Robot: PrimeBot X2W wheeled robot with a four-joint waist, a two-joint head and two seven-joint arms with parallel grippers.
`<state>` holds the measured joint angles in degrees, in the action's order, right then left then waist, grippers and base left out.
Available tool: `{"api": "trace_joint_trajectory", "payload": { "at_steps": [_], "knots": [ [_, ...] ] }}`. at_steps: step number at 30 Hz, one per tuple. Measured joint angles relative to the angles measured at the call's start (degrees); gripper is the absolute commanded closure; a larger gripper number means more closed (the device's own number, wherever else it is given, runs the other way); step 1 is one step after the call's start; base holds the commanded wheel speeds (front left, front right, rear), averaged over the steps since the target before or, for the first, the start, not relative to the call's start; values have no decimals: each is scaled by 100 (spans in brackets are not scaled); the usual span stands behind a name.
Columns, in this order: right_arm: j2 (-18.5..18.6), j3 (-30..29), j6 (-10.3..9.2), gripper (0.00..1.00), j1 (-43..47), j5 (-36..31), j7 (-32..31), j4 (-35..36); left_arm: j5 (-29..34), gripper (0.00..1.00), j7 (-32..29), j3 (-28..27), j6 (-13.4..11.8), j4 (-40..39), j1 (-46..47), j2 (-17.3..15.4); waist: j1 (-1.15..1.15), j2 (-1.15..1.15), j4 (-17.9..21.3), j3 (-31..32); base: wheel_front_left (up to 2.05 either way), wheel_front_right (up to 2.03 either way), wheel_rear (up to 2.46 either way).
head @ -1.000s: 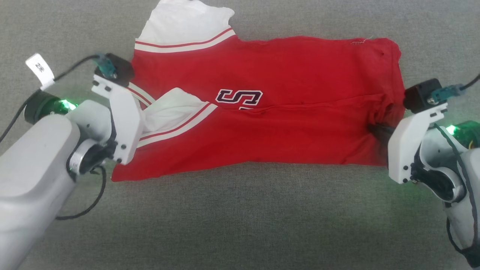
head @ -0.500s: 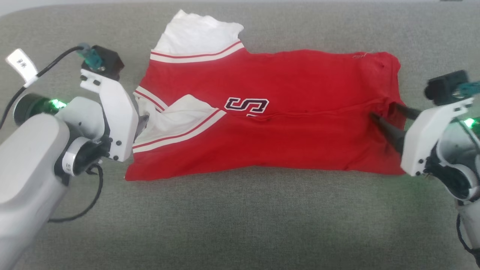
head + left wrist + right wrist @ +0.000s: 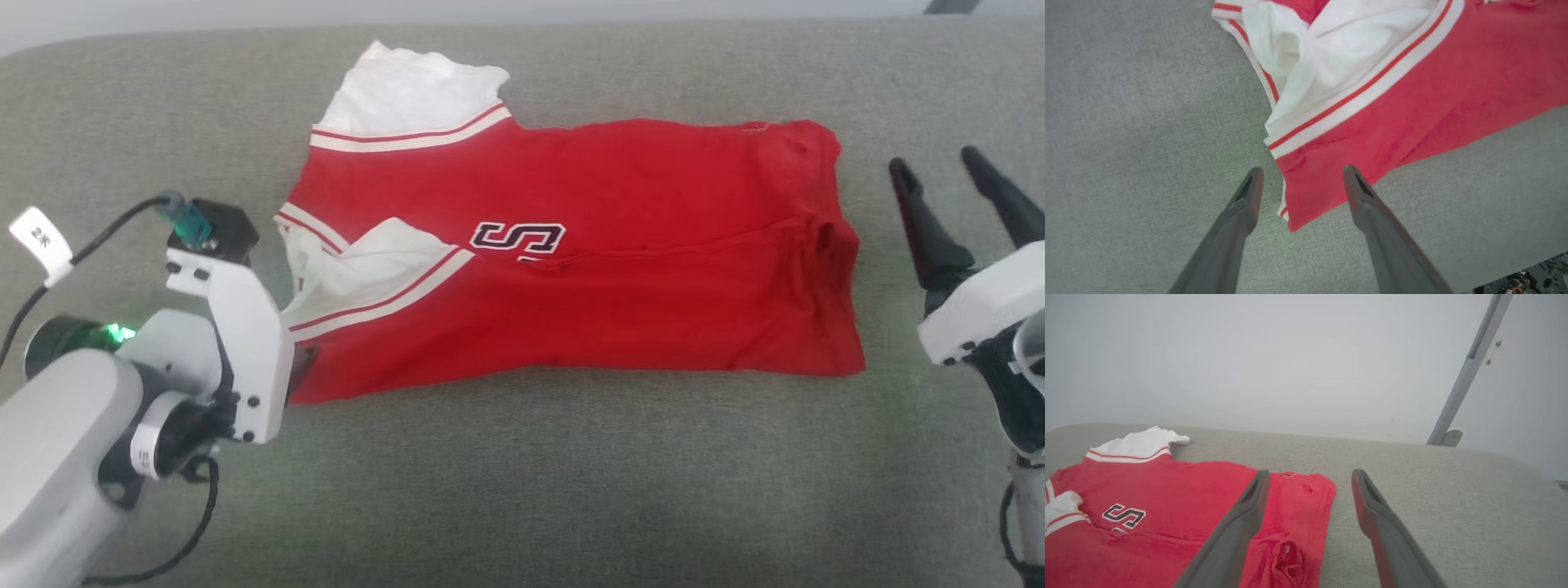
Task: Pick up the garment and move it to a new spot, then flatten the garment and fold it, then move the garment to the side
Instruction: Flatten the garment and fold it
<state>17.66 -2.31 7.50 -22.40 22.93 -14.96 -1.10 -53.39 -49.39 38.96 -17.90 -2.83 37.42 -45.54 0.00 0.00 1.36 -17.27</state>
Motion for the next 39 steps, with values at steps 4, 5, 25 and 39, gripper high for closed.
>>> {"api": "trace_joint_trajectory", "payload": {
  "at_steps": [4, 5, 25, 39],
  "knots": [
    [-316, -301, 0, 0, 130, -261, 312, 191, -40, 0, 4, -20, -159, 32, -219, -69, 0, 0, 155, -56, 0, 0, 0],
    [-396, -347, 0, 0, 161, -303, 349, 243, -56, 0, 30, -31, -159, 74, -253, -69, 0, 0, 197, -78, 0, 0, 0],
    [-848, -291, 0, 0, 577, -47, -1900, 423, -412, 100, 216, -197, -148, 945, -298, 332, 0, 0, 387, -429, 0, 0, 0],
    [-636, -396, -2, 0, 104, -188, -3676, -318, -242, 100, 352, 52, 111, 907, 51, 735, 0, 0, -150, -662, 0, 0, 0]
  ]
}}
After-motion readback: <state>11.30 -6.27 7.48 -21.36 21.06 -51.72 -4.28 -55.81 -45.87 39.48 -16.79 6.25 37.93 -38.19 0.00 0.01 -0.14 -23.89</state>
